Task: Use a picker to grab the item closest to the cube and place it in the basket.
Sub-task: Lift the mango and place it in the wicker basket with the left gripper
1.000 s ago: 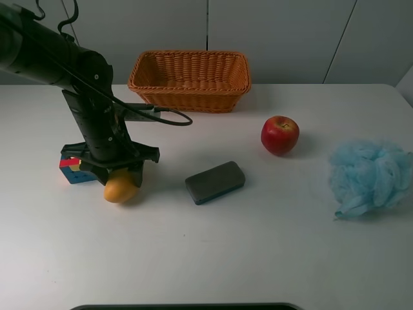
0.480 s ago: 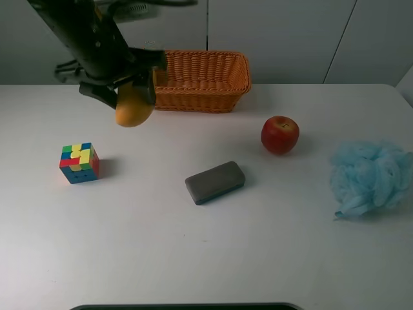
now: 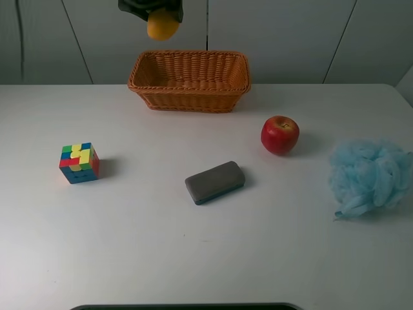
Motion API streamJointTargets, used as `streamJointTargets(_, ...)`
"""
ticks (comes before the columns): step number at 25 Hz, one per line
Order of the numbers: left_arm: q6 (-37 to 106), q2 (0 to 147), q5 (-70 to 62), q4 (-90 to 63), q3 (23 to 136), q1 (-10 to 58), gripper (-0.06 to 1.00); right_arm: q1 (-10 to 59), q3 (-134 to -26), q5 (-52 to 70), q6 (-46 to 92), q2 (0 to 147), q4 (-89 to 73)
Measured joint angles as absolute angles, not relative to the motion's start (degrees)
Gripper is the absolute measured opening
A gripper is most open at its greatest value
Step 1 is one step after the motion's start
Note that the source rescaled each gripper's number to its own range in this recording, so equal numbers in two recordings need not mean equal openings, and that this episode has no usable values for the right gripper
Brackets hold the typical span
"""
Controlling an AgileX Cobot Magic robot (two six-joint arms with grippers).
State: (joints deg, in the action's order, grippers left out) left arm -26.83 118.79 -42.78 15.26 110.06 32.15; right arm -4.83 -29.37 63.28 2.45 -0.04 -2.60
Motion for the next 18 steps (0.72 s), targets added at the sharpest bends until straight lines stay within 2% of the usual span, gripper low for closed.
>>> streamJointTargets(4,-24.9,127.8,-34.2,15.6,113.4,31.6,0.07,-4.8,-29.4,63.3,2.5,0.0,-2.6)
streamJointTargets(9,-23.6,135.3,-31.2,15.5,113.7,31.6,0.07,-4.8,-29.4,63.3,2.5,0.0,-2.6)
streamJointTargets(18,-22.6,137.3,-28.8,15.5,113.8,31.5,0.07,-4.8,-29.4,63.3,2.5,0.0,-2.6)
